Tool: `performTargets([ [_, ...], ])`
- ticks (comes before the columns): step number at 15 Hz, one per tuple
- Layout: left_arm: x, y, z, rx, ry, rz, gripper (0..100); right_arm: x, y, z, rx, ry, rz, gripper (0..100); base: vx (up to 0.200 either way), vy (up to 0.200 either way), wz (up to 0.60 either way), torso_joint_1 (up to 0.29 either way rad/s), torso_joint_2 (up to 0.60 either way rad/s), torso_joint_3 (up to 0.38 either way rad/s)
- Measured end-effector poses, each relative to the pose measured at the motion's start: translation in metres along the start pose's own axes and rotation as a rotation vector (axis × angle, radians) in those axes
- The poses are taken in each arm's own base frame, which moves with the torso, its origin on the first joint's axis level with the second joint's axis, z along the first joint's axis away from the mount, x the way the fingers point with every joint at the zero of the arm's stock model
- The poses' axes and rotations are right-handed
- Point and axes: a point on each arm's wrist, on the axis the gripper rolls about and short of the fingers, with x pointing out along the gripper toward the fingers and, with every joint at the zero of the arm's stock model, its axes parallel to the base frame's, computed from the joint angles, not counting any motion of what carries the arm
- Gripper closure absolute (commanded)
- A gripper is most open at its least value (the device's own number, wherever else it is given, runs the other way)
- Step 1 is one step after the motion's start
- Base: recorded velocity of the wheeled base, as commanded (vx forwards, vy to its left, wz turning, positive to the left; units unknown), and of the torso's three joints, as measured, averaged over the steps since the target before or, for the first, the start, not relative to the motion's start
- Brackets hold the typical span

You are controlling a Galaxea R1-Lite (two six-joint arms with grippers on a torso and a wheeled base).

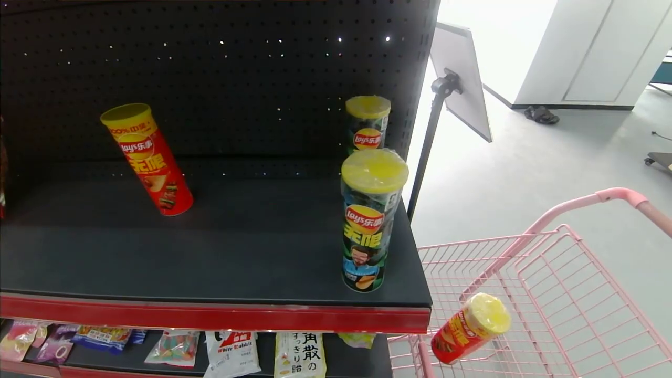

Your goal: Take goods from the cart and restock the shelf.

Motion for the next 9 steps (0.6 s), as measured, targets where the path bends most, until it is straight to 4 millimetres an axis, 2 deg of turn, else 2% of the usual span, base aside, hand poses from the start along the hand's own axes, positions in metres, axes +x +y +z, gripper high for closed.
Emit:
performTargets([
  [9,0.0000,0.0000,0.0002,0.000,-0.001,0.000,0,0.0000,0.0000,-0.0001,0.000,0.001,0.000,0,0.000,0.000,0.00,0.000,0.00,0.000],
])
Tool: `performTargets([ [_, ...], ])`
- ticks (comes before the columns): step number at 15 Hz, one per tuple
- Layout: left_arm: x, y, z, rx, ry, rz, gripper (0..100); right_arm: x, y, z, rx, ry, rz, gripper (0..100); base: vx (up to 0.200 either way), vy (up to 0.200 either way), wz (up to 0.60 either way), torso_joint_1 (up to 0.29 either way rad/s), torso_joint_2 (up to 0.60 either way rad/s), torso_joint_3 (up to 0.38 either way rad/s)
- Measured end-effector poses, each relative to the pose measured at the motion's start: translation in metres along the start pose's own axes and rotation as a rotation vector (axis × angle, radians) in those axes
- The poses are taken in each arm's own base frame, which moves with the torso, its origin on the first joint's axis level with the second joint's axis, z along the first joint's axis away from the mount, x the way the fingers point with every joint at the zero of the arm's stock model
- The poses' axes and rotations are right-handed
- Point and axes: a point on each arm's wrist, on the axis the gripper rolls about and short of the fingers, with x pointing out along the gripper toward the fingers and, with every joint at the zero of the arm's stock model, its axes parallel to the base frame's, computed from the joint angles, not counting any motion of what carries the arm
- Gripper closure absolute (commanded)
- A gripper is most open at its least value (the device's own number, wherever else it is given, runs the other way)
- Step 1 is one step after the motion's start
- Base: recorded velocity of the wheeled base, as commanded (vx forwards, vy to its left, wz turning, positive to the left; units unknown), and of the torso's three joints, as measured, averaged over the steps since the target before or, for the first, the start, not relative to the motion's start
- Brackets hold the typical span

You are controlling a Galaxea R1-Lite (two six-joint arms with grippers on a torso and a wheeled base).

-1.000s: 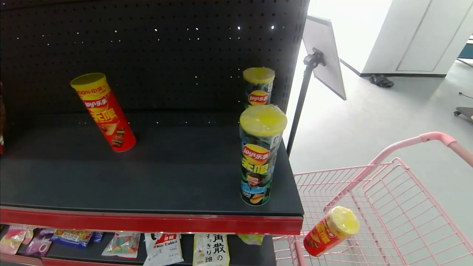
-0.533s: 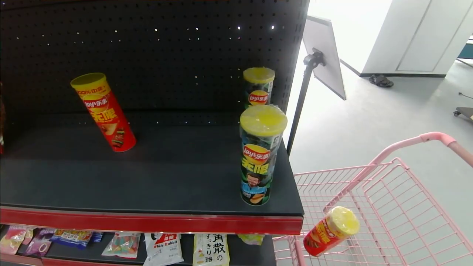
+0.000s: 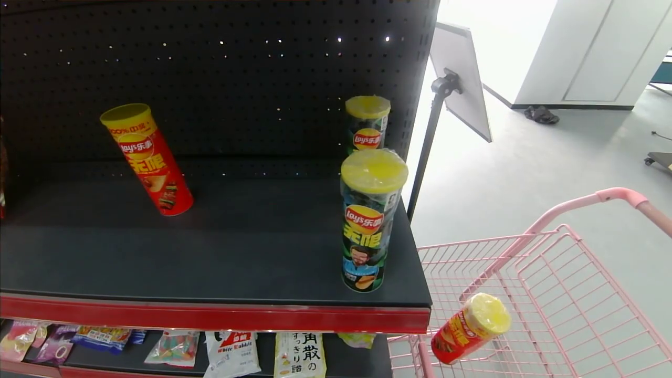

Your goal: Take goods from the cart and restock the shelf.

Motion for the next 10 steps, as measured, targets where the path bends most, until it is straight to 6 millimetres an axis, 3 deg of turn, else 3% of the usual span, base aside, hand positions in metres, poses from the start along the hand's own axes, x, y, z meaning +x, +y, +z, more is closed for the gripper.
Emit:
performTargets([
  [10,0.0000,0.0000,-0.0001,0.000,0.000,0.000,0,0.0000,0.0000,-0.0001,0.000,0.001,0.000,0,0.000,0.000,0.00,0.000,0.00,0.000],
])
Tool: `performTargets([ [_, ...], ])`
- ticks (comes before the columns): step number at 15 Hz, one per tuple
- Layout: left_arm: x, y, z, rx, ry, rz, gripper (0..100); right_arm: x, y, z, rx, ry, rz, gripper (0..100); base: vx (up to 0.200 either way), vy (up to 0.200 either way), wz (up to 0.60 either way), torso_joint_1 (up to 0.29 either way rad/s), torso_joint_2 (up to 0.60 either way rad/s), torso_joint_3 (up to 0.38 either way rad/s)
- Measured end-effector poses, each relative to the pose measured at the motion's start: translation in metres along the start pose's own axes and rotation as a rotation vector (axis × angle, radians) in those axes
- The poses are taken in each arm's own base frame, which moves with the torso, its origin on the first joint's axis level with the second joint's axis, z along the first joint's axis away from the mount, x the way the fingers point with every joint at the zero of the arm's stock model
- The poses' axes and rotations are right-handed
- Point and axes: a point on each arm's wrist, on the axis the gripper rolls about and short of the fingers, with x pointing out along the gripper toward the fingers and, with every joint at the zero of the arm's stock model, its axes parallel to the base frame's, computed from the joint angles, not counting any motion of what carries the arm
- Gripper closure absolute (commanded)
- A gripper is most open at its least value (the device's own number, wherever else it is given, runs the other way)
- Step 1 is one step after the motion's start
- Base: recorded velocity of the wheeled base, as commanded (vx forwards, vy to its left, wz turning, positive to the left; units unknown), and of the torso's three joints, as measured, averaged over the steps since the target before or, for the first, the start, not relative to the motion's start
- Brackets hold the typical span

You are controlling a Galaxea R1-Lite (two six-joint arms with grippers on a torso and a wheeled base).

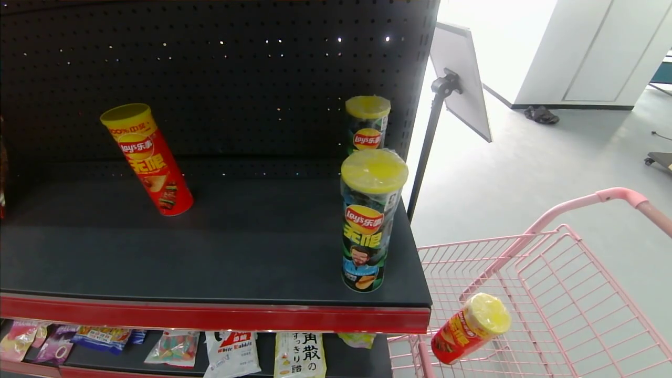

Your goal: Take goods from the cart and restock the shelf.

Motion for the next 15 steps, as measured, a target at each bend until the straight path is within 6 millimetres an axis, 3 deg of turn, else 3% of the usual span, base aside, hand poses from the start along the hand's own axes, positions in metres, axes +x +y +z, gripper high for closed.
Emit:
performTargets([
  [3,0.0000,0.0000,0.0000,0.000,0.000,0.000,0,0.0000,0.0000,0.0001,0.000,-0.001,0.001,0,0.000,0.000,0.00,-0.024,0.06,0.035],
  [15,0.0000,0.0000,0.0000,0.000,0.000,0.000,0,0.0000,0.0001,0.0000,0.000,0.000,0.006,0,0.000,0.000,0.00,-0.154,0.37,0.211],
])
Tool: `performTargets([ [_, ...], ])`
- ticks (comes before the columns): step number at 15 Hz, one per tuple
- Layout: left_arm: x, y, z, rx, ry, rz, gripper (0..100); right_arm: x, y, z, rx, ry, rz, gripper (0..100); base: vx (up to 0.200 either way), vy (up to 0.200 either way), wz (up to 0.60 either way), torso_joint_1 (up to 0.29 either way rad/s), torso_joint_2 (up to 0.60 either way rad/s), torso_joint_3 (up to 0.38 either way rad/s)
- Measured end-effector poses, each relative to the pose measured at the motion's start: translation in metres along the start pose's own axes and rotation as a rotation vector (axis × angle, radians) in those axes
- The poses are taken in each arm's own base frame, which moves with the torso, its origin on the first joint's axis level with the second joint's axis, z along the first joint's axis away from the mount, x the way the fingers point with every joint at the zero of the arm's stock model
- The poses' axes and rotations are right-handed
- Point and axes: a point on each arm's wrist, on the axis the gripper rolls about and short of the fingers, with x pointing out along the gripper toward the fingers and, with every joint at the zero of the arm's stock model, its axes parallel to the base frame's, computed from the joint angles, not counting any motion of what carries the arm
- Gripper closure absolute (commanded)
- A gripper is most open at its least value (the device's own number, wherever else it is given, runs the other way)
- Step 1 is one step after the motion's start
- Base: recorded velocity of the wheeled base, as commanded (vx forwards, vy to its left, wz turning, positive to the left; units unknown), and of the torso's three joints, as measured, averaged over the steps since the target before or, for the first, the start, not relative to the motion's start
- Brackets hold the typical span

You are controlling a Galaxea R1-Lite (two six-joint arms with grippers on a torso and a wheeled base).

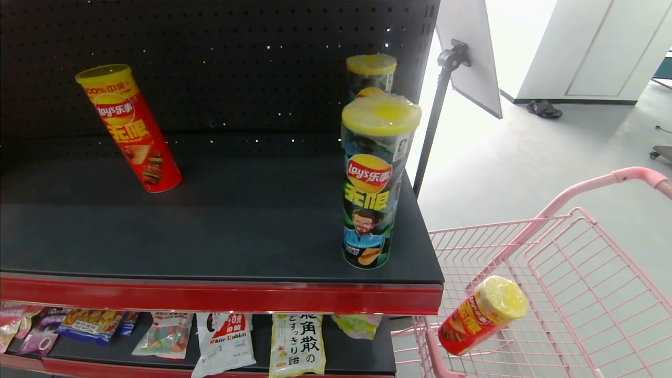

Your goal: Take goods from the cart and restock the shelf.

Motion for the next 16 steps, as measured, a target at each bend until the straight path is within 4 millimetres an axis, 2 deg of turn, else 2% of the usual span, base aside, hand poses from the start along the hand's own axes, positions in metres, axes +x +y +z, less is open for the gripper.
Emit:
performTargets([
  [8,0.0000,0.0000,-0.0001,0.000,0.001,0.000,0,0.0000,0.0000,0.0000,0.000,0.000,0.000,0,0.000,0.000,0.00,-0.193,0.50,0.307],
  [16,0.0000,0.0000,0.0000,0.000,0.000,0.000,0,0.0001,0.0000,0.0001,0.001,0.000,0.001,0,0.000,0.000,0.00,-0.013,0.04,0.026],
])
